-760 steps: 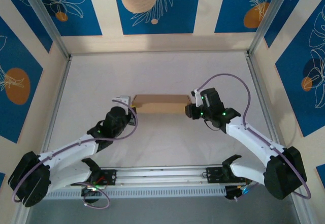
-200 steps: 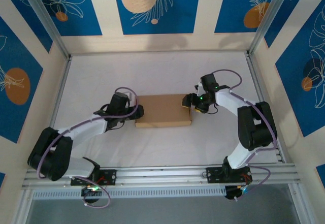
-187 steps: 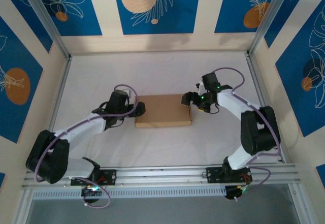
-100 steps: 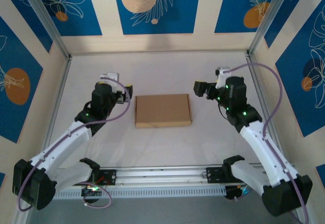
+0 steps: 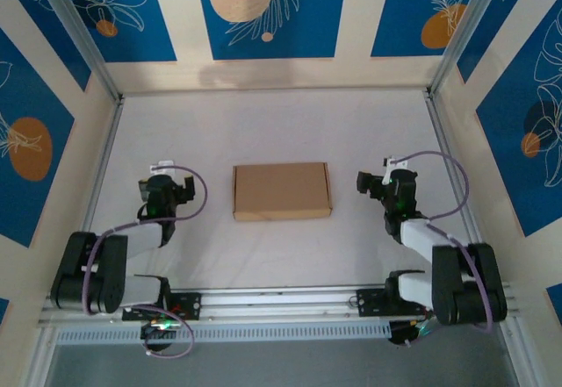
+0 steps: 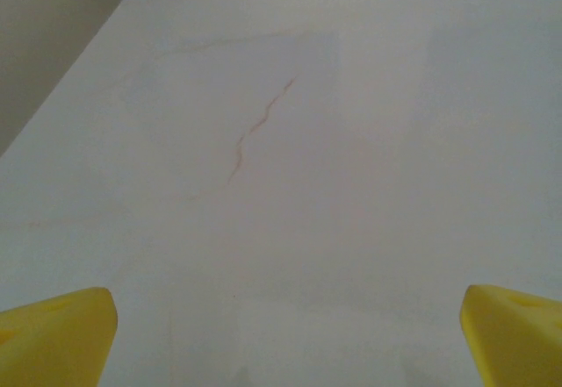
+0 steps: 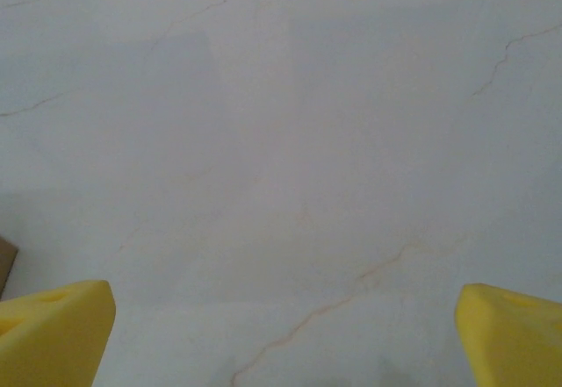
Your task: Fold the paper box
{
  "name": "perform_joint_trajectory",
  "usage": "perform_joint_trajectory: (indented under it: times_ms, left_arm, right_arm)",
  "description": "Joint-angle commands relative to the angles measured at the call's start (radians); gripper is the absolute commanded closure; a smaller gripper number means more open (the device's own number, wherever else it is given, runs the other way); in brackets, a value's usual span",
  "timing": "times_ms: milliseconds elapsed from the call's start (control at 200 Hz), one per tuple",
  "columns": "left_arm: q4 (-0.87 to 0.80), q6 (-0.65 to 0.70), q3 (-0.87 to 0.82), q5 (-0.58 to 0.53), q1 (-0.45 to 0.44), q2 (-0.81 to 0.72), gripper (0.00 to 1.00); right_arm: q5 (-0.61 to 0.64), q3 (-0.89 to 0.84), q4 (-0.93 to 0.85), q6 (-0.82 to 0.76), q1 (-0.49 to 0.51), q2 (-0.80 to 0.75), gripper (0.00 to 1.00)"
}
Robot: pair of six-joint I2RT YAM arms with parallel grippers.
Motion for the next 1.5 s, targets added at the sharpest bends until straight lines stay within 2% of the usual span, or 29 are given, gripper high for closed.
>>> perform_joint_trajectory:
  times_ms: [0, 70, 105, 145, 165, 210, 230, 420, 530, 695, 805, 870, 935, 995, 1146, 1496]
  left_arm:
    - [0.321, 0.035, -0.007, 0.081, 0.009, 0.13, 0.0]
    - [0.525, 0.043, -0.039, 0.084, 0.015, 0.248, 0.0]
    - [0.451, 0.043, -0.036, 0.142, 0.02, 0.213, 0.0]
    - [0.352, 0.069, 0.011, 0.197, 0.02, 0.204, 0.0]
    - [0.325, 0.089, 0.039, 0.228, 0.019, 0.219, 0.0]
    - [0.221, 0.094, 0.086, 0.282, 0.022, 0.215, 0.0]
    - [0.221, 0.088, 0.082, 0.291, 0.029, 0.211, 0.0]
    - [0.231, 0.085, 0.086, 0.292, 0.033, 0.221, 0.0]
    - [0.235, 0.085, 0.085, 0.292, 0.035, 0.221, 0.0]
    - [0.243, 0.086, 0.078, 0.291, 0.033, 0.215, 0.0]
    - [0.248, 0.088, 0.075, 0.29, 0.033, 0.214, 0.0]
    - [0.256, 0.103, 0.068, 0.298, 0.026, 0.211, 0.0]
    - [0.275, 0.108, 0.062, 0.302, 0.021, 0.217, 0.0]
    - [0.256, 0.102, 0.071, 0.314, 0.027, 0.216, 0.0]
    - [0.25, 0.085, 0.07, 0.348, 0.047, 0.211, 0.0]
    - [0.246, 0.084, 0.076, 0.332, 0.047, 0.215, 0.0]
  right_arm:
    - [-0.141, -0.041, 0.37, 0.053, -0.072, 0.085, 0.01]
    - [-0.142, -0.045, 0.475, 0.061, -0.079, 0.198, 0.01]
    - [-0.205, -0.057, 0.541, 0.038, -0.075, 0.254, 0.01]
    - [-0.205, -0.045, 0.603, 0.019, -0.061, 0.31, 0.01]
    - [-0.217, -0.021, 0.553, 0.009, -0.056, 0.304, 0.01]
    - [-0.238, 0.068, 0.311, -0.013, -0.05, 0.269, 0.01]
    - [-0.248, 0.097, 0.295, -0.021, -0.048, 0.287, 0.01]
    - [-0.337, 0.1, 0.304, -0.06, -0.047, 0.291, 0.01]
    - [-0.34, 0.108, 0.284, -0.055, -0.053, 0.291, 0.01]
    - [-0.266, 0.098, 0.296, -0.075, -0.016, 0.284, 0.01]
    - [-0.31, 0.107, 0.284, -0.06, -0.039, 0.287, 0.01]
    - [-0.221, 0.081, 0.329, -0.087, 0.007, 0.285, 0.01]
    - [-0.354, 0.09, 0.306, -0.09, -0.029, 0.283, 0.01]
    - [-0.391, 0.1, 0.298, -0.066, -0.058, 0.289, 0.01]
    - [-0.386, 0.098, 0.301, -0.068, -0.057, 0.288, 0.01]
    - [-0.381, 0.095, 0.302, -0.068, -0.054, 0.287, 0.01]
